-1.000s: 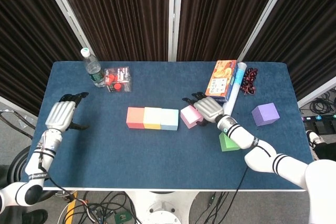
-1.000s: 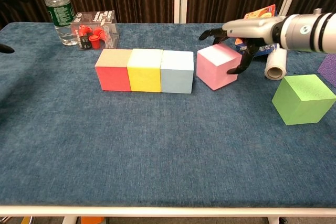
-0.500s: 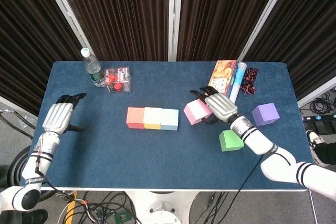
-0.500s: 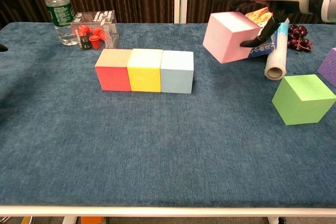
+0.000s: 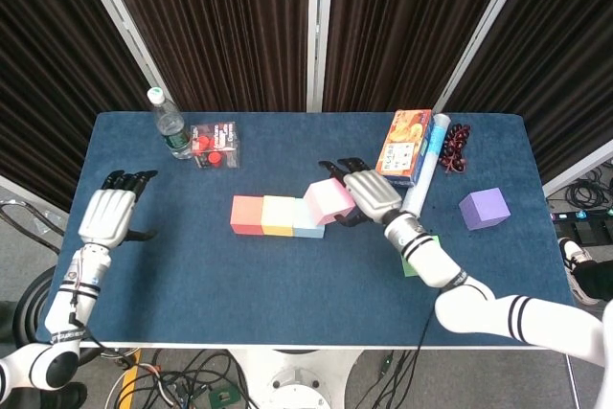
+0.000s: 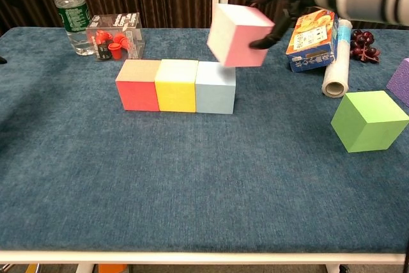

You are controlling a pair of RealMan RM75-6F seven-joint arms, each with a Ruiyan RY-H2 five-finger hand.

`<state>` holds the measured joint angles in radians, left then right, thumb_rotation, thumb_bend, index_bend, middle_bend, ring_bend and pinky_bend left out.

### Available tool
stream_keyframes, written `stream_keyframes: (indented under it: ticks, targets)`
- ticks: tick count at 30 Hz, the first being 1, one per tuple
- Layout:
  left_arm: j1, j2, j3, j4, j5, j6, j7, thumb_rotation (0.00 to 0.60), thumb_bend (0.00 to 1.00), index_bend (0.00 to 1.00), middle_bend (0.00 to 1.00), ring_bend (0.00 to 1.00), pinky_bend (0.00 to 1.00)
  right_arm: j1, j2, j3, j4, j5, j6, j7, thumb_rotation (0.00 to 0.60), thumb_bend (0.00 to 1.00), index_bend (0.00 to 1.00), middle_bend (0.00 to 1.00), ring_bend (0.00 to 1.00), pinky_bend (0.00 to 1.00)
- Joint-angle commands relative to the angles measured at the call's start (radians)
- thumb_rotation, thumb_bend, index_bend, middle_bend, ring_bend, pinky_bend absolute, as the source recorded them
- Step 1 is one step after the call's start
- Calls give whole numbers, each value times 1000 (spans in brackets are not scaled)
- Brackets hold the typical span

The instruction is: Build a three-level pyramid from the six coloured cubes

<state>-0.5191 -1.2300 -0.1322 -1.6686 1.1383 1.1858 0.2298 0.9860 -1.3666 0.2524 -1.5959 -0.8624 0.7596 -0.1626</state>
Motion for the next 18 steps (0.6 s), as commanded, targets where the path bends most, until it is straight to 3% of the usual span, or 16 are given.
stream_keyframes:
  ticks: [1, 8, 18]
  targets:
    - [5, 7, 4, -4, 7, -10, -11, 600, 39, 142, 183, 175, 116, 105, -82, 19, -25, 197, 70, -169, 600, 286, 0, 392, 58, 0]
    - [13, 8, 4, -9, 24, -13, -21, 600, 39, 141, 183, 175, 116, 219, -182, 40, -3, 391, 174, -341, 600, 286, 0, 393, 58, 0]
    - [20, 15, -2, -9, 46, -24, -59, 600, 36, 141, 183, 174, 116, 319, -303, 82, 96, 518, 232, -457, 600, 284, 0, 371, 50, 0]
